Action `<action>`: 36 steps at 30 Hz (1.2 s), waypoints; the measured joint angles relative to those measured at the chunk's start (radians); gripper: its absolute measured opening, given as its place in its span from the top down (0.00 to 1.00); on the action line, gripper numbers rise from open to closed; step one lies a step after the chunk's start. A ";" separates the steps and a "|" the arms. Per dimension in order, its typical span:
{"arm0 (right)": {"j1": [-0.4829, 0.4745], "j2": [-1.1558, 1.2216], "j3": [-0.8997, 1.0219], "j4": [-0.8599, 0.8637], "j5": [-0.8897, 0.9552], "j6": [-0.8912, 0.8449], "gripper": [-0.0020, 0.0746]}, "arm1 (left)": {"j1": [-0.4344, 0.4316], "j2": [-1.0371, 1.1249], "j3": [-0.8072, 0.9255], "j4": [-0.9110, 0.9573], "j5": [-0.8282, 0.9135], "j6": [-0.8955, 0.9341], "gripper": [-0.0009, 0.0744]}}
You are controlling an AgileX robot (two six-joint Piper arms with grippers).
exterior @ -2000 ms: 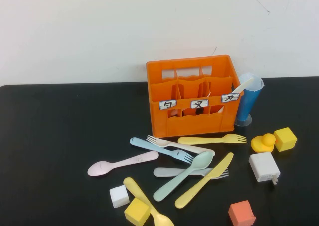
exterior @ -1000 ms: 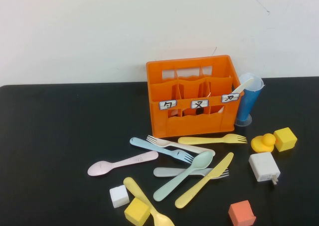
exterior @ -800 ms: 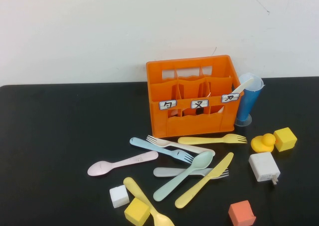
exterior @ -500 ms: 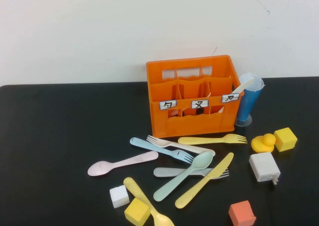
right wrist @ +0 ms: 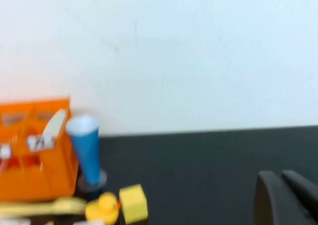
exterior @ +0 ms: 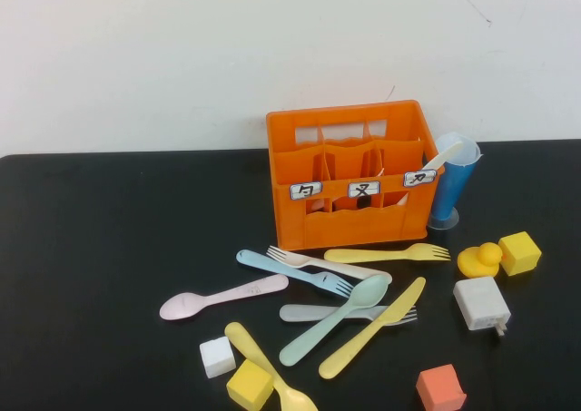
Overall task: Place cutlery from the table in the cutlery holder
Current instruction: Pick up the knife
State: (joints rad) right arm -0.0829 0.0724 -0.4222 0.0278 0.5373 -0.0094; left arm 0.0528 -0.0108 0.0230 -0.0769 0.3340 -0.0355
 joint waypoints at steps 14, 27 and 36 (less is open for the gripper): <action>0.000 0.627 -0.437 0.568 0.508 -0.961 0.98 | 0.000 0.000 0.000 0.000 0.000 0.000 0.99; 0.394 1.161 -0.725 0.407 0.670 -1.292 0.98 | 0.000 0.000 0.000 0.000 0.000 0.000 0.99; 0.597 1.366 -0.752 0.366 0.576 -1.513 0.98 | 0.000 0.000 0.000 0.000 0.000 0.000 0.99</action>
State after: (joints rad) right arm 0.5139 1.4384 -1.1739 0.3939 1.1138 -1.5226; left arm 0.0528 -0.0108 0.0230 -0.0769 0.3340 -0.0355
